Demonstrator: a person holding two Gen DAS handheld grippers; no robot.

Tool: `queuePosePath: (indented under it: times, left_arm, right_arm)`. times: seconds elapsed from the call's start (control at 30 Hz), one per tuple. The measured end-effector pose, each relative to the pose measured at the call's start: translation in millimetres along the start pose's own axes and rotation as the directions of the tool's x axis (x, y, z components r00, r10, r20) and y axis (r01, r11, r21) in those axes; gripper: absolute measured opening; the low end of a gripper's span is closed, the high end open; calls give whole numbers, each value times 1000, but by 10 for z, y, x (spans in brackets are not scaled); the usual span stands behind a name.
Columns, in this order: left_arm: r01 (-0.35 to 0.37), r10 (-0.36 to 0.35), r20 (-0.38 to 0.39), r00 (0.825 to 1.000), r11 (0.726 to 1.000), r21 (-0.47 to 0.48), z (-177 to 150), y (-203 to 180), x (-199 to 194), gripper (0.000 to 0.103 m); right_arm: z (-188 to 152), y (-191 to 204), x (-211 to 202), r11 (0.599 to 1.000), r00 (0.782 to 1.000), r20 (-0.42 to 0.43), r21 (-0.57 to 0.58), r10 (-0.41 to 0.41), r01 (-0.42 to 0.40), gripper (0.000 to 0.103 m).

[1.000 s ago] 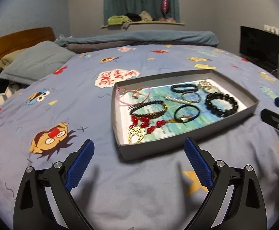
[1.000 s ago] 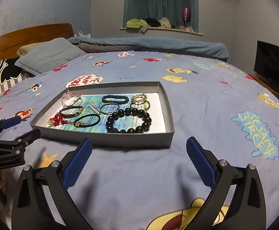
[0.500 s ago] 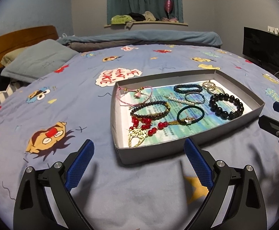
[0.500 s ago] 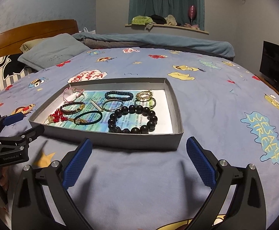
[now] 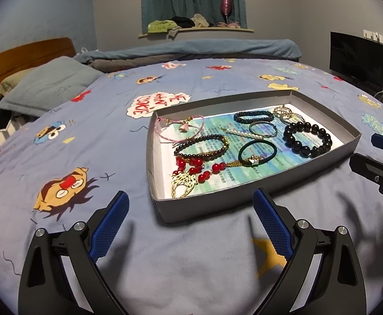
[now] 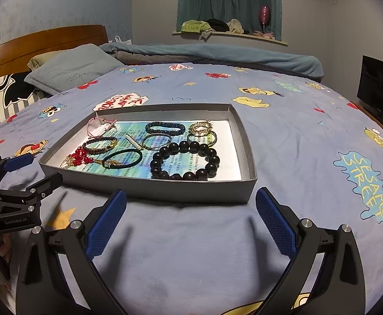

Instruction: Organize jewelry

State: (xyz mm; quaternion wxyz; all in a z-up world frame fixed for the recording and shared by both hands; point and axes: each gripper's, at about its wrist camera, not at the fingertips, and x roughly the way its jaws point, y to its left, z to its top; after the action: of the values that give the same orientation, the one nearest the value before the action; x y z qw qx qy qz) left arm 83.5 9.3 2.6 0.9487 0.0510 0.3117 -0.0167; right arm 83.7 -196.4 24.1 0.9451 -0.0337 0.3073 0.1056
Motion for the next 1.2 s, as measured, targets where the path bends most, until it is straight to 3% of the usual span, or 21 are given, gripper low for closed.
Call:
queuePosePath:
  times: [1.2]
  left_arm:
    - [13,-13,0,1000,1000,24,-9,-60,1,95]
  right_arm:
    - [-22,-8,6,1000,1000,-2,-1,-3,3,97]
